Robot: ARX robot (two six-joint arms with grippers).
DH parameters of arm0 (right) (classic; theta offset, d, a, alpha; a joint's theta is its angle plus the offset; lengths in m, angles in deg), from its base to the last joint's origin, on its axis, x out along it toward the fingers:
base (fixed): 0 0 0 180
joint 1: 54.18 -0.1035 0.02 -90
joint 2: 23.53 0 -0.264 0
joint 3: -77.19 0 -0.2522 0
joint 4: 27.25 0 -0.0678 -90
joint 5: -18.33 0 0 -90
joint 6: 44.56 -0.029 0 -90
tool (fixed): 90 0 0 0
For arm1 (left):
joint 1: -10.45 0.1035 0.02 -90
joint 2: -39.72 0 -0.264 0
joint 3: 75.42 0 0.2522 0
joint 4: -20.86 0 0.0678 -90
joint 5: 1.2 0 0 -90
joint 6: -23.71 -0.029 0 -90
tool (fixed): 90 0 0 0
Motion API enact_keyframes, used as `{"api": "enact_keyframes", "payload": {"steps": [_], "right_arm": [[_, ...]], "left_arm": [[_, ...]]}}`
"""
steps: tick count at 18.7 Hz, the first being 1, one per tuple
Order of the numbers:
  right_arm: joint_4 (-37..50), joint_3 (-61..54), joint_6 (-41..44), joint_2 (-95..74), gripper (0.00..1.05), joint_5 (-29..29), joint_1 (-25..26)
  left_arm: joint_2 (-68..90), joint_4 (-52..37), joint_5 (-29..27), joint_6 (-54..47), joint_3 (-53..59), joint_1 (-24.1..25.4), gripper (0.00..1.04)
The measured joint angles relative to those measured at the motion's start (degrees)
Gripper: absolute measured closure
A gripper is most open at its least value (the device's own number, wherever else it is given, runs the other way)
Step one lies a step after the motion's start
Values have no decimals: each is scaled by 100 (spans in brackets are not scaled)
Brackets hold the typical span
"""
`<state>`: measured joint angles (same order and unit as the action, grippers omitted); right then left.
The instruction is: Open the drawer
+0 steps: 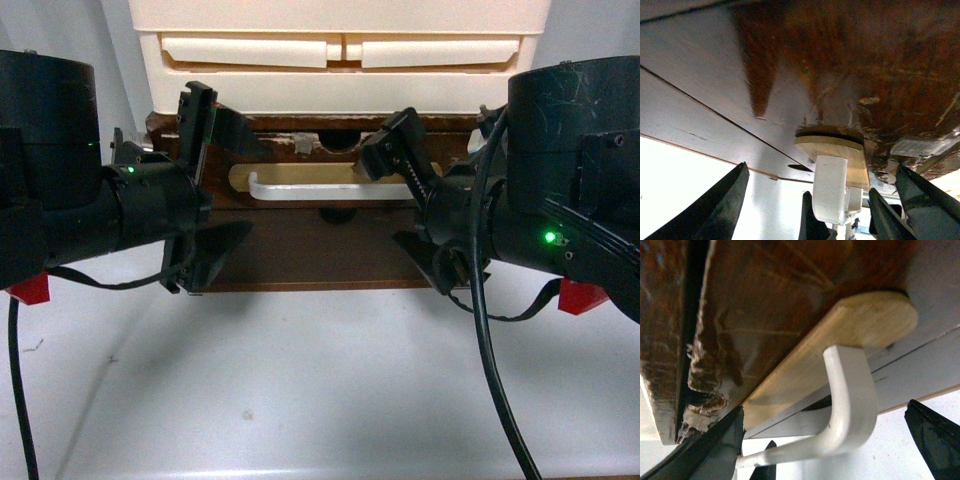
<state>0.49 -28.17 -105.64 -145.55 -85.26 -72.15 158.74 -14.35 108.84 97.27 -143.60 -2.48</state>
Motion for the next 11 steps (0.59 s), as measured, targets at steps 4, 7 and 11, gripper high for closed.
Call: {"api": "enact_keyframes", "payload": {"steps": [4, 7, 11], "right_arm": [[-94, 197, -22, -131, 7, 44, 2], [-70, 264, -15, -136, 31, 26, -11], [-125, 315, -48, -125, 62, 22, -79]], "left_arm": [[33, -4, 74, 107, -2, -127, 50], [33, -20, 120, 138, 13, -186, 77], [9, -26, 188, 560, 48, -186, 90]]}}
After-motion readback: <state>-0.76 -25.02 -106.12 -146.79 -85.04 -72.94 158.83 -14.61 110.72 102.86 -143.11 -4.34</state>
